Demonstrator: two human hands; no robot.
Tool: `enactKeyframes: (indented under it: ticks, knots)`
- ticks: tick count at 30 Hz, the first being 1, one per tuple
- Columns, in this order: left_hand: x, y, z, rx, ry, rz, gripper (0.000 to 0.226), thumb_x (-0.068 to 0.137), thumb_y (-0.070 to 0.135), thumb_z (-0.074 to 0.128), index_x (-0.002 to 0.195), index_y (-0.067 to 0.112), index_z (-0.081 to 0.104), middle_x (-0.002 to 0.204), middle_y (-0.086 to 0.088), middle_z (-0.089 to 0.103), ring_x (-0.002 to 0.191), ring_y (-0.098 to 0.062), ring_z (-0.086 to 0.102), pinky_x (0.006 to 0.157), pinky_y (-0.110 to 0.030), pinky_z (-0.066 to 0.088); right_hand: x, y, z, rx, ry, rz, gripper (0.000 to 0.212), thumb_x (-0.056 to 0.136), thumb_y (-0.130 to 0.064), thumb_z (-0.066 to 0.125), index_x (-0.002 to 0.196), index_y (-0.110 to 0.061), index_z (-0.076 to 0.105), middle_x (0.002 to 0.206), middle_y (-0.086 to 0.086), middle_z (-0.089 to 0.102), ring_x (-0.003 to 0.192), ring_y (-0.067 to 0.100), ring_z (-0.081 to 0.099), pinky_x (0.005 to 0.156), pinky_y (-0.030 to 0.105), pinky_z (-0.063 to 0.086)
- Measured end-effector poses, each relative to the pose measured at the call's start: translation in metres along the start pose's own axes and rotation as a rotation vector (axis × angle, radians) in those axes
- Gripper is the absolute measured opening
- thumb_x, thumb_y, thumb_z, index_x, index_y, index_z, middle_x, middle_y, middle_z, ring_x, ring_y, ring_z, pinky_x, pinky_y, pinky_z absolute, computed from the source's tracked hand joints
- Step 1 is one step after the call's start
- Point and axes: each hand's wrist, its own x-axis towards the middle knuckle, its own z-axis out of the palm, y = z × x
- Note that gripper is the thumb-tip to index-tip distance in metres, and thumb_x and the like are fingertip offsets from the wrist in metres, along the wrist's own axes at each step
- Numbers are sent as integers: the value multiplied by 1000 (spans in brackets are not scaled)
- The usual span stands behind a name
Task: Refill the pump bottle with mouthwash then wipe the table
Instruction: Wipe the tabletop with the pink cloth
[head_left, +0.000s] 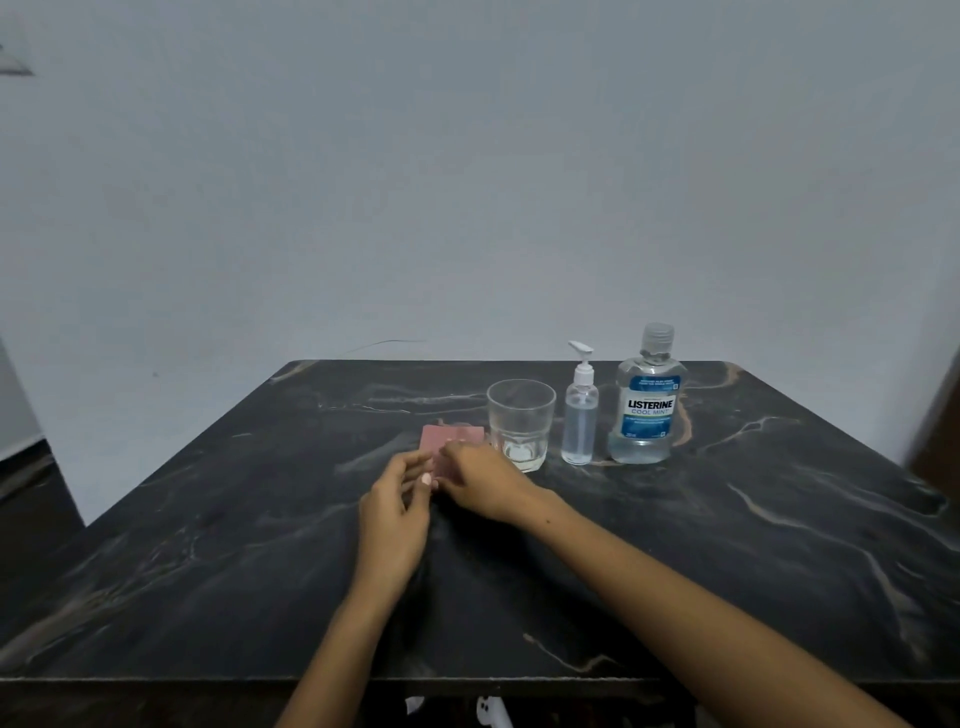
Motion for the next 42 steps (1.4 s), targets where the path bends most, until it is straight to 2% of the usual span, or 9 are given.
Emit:
enactKeyframes:
  ticks: [3,9,17,20,24,29,35,39,42]
  knots:
    - [0,-2,0,25,12,6,30,88,-5,51,102,20,60,92,13,64,89,4,61,77,-8,46,9,-5,7,31,-28,3,28,94,-23,49,105,0,59,112,21,61,100,37,59,74,35,43]
    - [-1,-1,-2,48,58,5,30,88,-4,50,98,22,59,88,22,60,83,11,57,68,1,42,16,-15,19,-42,-113,68,38,98,-25,38,125,-5,55,140,22,42,131,34,39,107,45,34]
    - [1,-4,-3,73,78,-27,26,88,-4,50,103,14,62,89,14,61,81,10,56,72,-8,40,17,-23,22,33,51,189,22,91,-9,49,101,-6,69,114,16,64,107,33,58,73,28,37]
    - [1,-4,-3,83,80,-32,26,88,-4,50,104,13,62,92,10,62,83,-2,59,75,-12,41,17,-24,21,62,21,188,25,93,-13,47,101,0,66,112,19,64,107,34,57,74,30,37]
    - [0,-5,-3,100,91,-32,26,87,-5,50,103,12,62,90,11,61,80,6,57,70,-7,39,17,-23,22,69,-8,183,31,94,-22,47,108,-1,65,120,17,59,112,34,54,83,36,44]
    - [-1,-4,-4,124,100,-43,27,87,-6,50,104,10,62,95,5,63,86,-10,59,79,-22,42,19,-23,25,30,46,163,24,94,-17,47,106,-7,66,120,14,61,112,32,54,86,34,43]
    - [-2,-3,-5,147,103,-73,30,87,-7,48,111,6,59,109,-7,66,100,-20,61,87,-25,43,18,-18,28,25,36,138,33,93,-31,50,106,-3,61,118,16,59,110,34,54,85,38,43]
    - [-4,-1,-5,166,106,-85,29,88,-6,47,112,4,59,113,-11,66,105,-23,61,89,-25,42,22,-13,28,53,47,167,22,95,-18,47,105,-9,65,115,14,64,108,33,57,77,31,40]
    - [-4,2,-6,137,99,-115,28,89,-5,47,113,3,59,115,-13,65,105,-23,60,93,-28,43,22,-12,19,219,70,219,25,97,-16,45,102,-2,65,106,16,65,102,29,58,79,30,42]
